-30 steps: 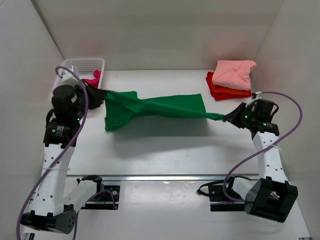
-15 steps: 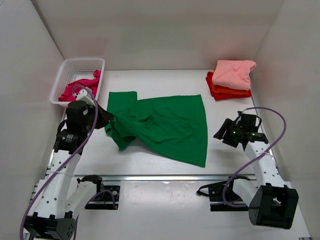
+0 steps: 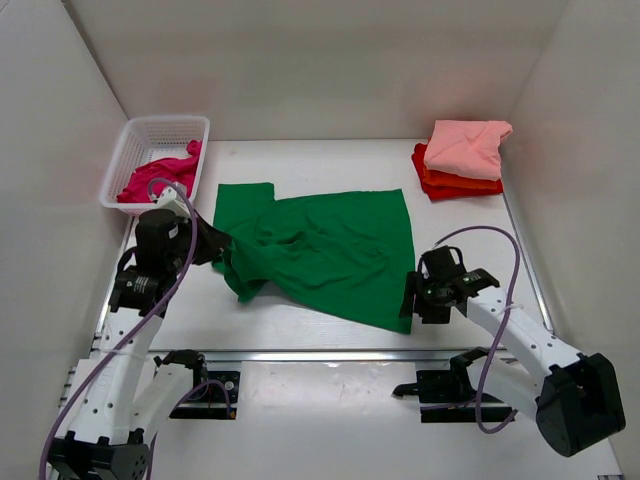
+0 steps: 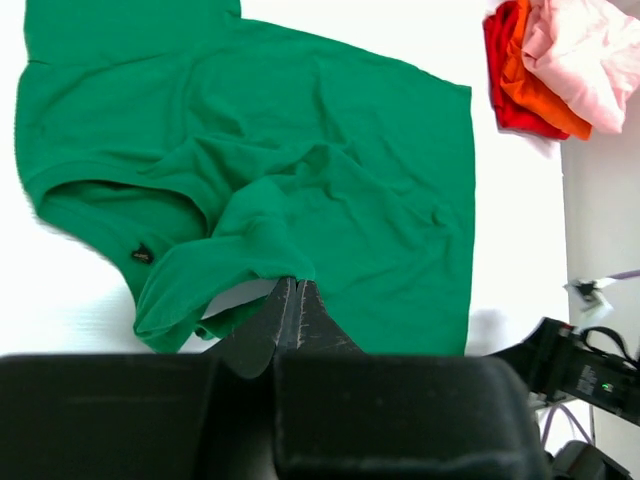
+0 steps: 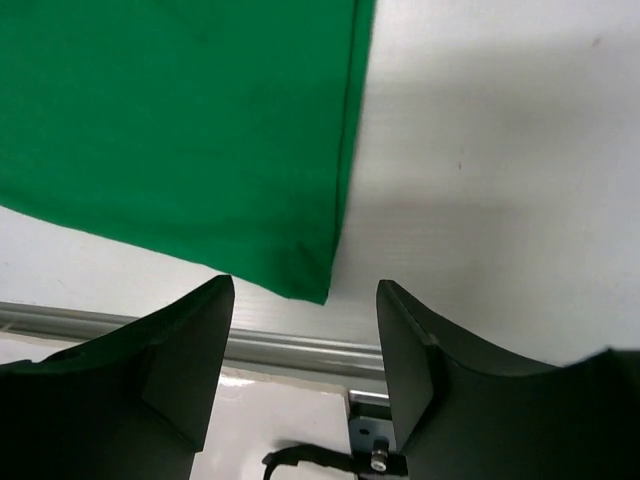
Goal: Fold and stack the t-shirts
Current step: Flatten out the tshirt
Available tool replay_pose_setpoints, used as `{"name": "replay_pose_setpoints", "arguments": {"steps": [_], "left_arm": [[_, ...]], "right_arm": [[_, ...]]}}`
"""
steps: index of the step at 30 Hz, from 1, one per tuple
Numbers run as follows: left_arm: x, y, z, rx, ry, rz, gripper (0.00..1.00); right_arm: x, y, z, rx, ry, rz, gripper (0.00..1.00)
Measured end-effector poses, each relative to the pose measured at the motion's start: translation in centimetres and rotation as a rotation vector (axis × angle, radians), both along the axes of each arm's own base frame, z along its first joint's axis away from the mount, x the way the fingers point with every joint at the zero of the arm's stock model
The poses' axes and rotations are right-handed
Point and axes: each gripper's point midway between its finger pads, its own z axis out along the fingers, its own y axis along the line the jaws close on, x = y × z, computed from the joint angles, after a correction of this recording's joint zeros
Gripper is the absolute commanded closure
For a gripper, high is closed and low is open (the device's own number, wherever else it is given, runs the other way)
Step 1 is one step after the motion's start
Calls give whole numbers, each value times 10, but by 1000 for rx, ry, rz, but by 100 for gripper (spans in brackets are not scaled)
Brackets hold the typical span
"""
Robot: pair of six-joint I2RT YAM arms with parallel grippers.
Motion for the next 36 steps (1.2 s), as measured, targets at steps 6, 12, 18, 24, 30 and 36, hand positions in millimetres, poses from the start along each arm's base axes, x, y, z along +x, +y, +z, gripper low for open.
{"name": "replay_pose_setpoints", "arguments": {"steps": [6, 12, 18, 24, 30, 36], "left_arm": [[-2, -2, -1, -11, 0, -7, 100], [-1, -3, -8, -16, 3, -10, 100], [-2, -6, -19, -26, 23, -19, 100], [-3, -6, -18, -29, 19, -23, 100], [-3, -6, -18, -29, 19, -23, 100], [-2, -6, -19, -27, 22, -25, 100]], "right_arm": [[-16, 9, -12, -47, 61, 17, 42], [-27, 14, -29, -66, 81, -1, 45], [-17, 16, -35, -93, 35, -41, 60], [-3, 25, -37, -111, 26, -41, 56], [2, 32, -41, -194, 66, 11, 100], [9, 29, -31, -203, 66, 18, 100]]}}
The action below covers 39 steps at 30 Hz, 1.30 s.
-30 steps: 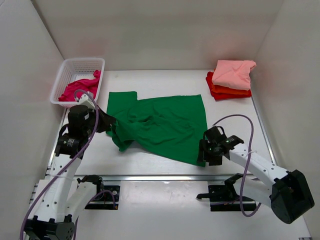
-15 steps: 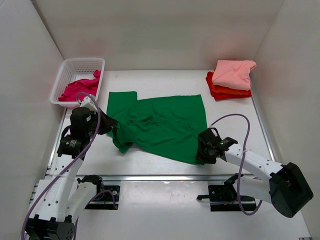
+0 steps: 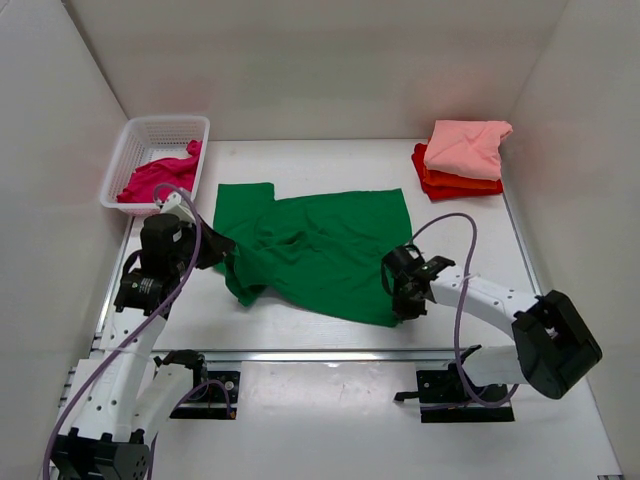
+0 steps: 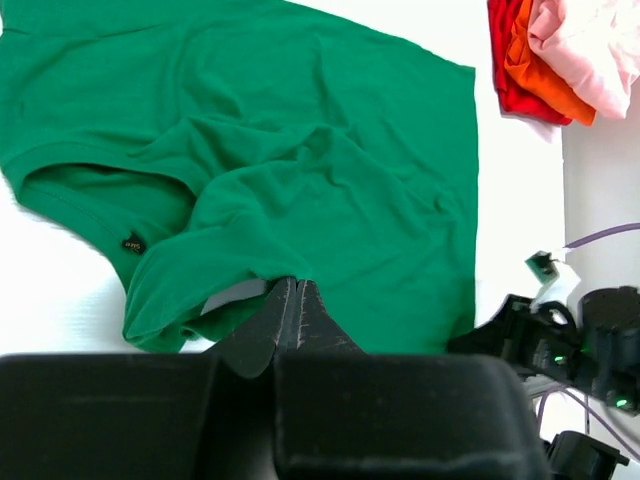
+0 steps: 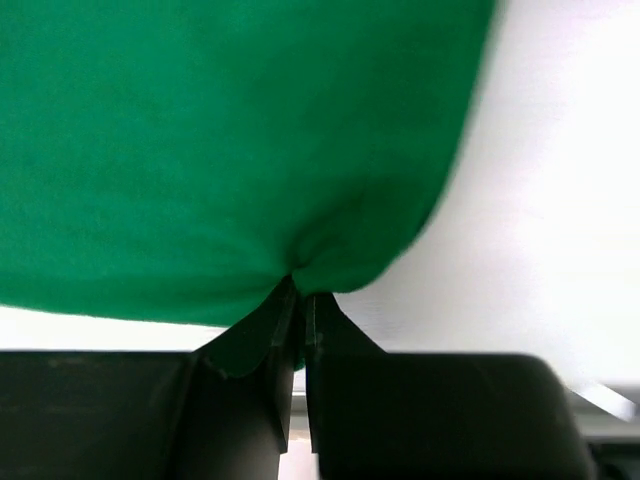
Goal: Fold and stack the t-shirts
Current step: Flatten out the tshirt
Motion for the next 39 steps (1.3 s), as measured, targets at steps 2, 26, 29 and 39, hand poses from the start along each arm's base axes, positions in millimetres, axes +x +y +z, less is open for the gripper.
{"name": "replay_pose_setpoints", "arguments": {"steps": [2, 26, 29, 39], "left_arm": [[1, -1, 2, 3, 9, -4, 100], [208, 18, 33, 146, 134, 25, 100], [293, 36, 62, 148, 28, 74, 100], [240, 91, 274, 35, -475, 180, 100]], "right_arm": [[0, -14, 12, -11, 18, -17, 100], [290, -10, 214, 39, -409, 181, 100], [351, -27, 232, 0, -574, 182, 100], [343, -100, 445, -82, -1162, 114, 100]]}}
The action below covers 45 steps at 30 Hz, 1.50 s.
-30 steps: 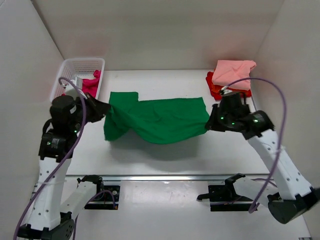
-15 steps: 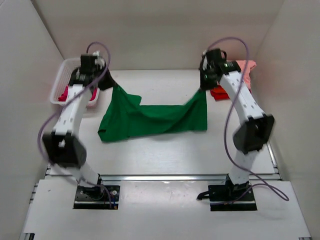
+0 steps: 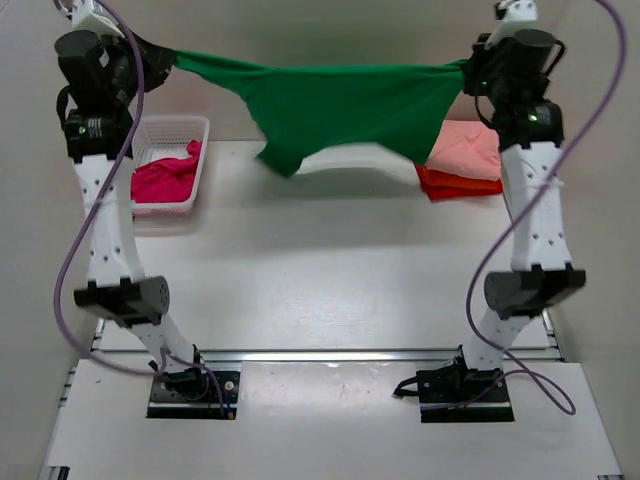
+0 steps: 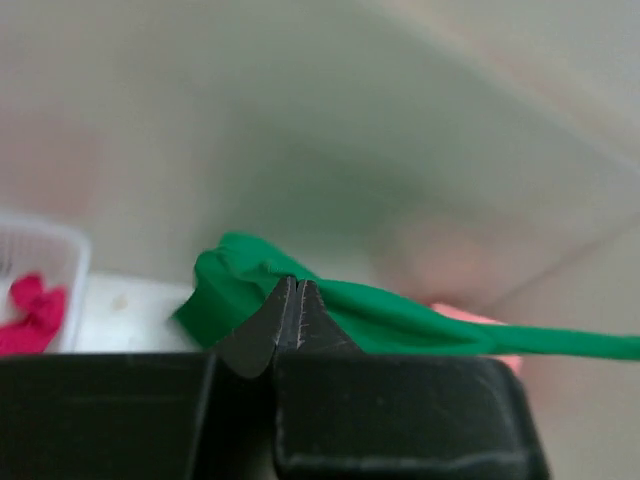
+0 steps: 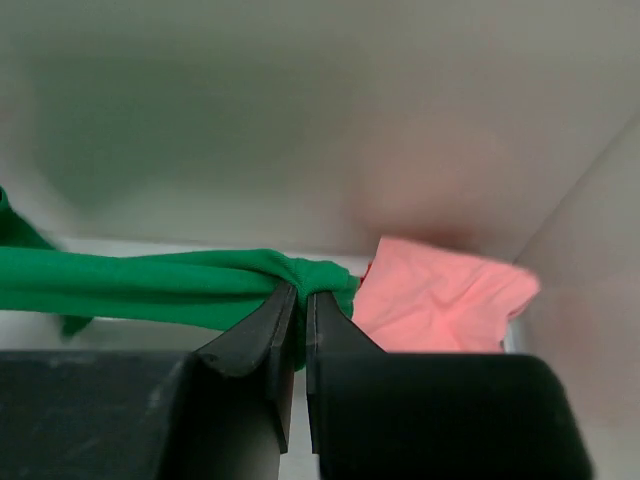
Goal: Fold and stack the t-shirts
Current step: Flatten out the tshirt
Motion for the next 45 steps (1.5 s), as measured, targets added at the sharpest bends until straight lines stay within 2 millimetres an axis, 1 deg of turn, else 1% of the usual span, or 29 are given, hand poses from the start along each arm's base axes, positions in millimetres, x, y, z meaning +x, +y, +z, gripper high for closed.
{"name": "replay_pose_setpoints", "arguments": {"steps": [1, 3, 5, 7, 8, 9, 11, 12, 15, 18, 21, 23, 25, 26, 28, 29, 31, 33, 34, 35, 36, 37, 38, 39, 41, 42, 43, 45], "left_arm": [[-21, -8, 27, 12, -68, -15, 100], [-63, -23, 71, 30, -184, -41, 100], [-105, -29, 107, 47, -286, -46, 100], [-141, -38, 136, 58, -377, -56, 100], [-155, -41, 145, 63, -412, -61, 100], [-167, -46, 152, 65, -437, -67, 100], [-187, -52, 160, 69, -467, -81, 100], [-194, -54, 162, 72, -477, -85, 100], [-199, -53, 162, 74, -476, -78, 100], [-192, -52, 156, 72, -450, -78, 100], [-175, -52, 144, 69, -416, -80, 100], [-158, -54, 124, 65, -367, -87, 100], [-137, -58, 94, 60, -298, -98, 100], [-123, -60, 75, 58, -251, -105, 100], [-94, -64, 37, 62, -158, -116, 100], [-78, -66, 19, 65, -115, -120, 100], [-43, -67, -18, 82, -32, -119, 100], [-10, -64, -56, 103, 58, -108, 100], [5, -61, -69, 114, 92, -99, 100], [23, -58, -78, 124, 116, -94, 100], [38, -54, -83, 128, 128, -86, 100], [52, -47, -84, 131, 130, -76, 100], [69, -36, -83, 133, 114, -55, 100], [75, -28, -84, 132, 111, -41, 100], [74, -12, -89, 130, 126, -13, 100], [71, -5, -86, 133, 123, 2, 100], [66, 0, -79, 136, 112, 15, 100], [52, -1, -57, 144, 70, 15, 100]], "right_arm": [[-13, -4, 18, 0, -49, -1, 100], [-43, -11, 46, 2, -118, -5, 100], [-73, -13, 70, 0, -181, -2, 100], [-98, -11, 88, -2, -239, 5, 100], [-110, -8, 95, -5, -261, 16, 100], [-118, -4, 97, -7, -271, 26, 100], [-133, 2, 98, -13, -281, 41, 100], [-138, 6, 98, -13, -280, 52, 100], [-145, 11, 95, -12, -272, 72, 100], [-147, 13, 92, -12, -260, 79, 100], [-144, 16, 89, -10, -247, 90, 100], [-137, 19, 84, -9, -235, 100, 100], [-124, 24, 74, -9, -210, 112, 100], [-115, 26, 67, -10, -190, 116, 100], [-94, 31, 48, -12, -146, 125, 99], [-80, 35, 34, -14, -114, 130, 100], [-52, 42, 1, -20, -38, 140, 100], [-26, 51, -38, -31, 46, 150, 100], [-15, 55, -55, -36, 83, 154, 100], [-3, 59, -74, -45, 124, 156, 100], [7, 60, -86, -52, 151, 155, 100], [18, 62, -94, -58, 171, 156, 100], [33, 66, -98, -60, 172, 160, 100], [41, 67, -97, -59, 163, 160, 100], [52, 66, -90, -56, 137, 155, 100], [52, 63, -86, -55, 129, 151, 100], [52, 60, -80, -52, 114, 148, 100], [49, 52, -64, -43, 76, 141, 100]]}}
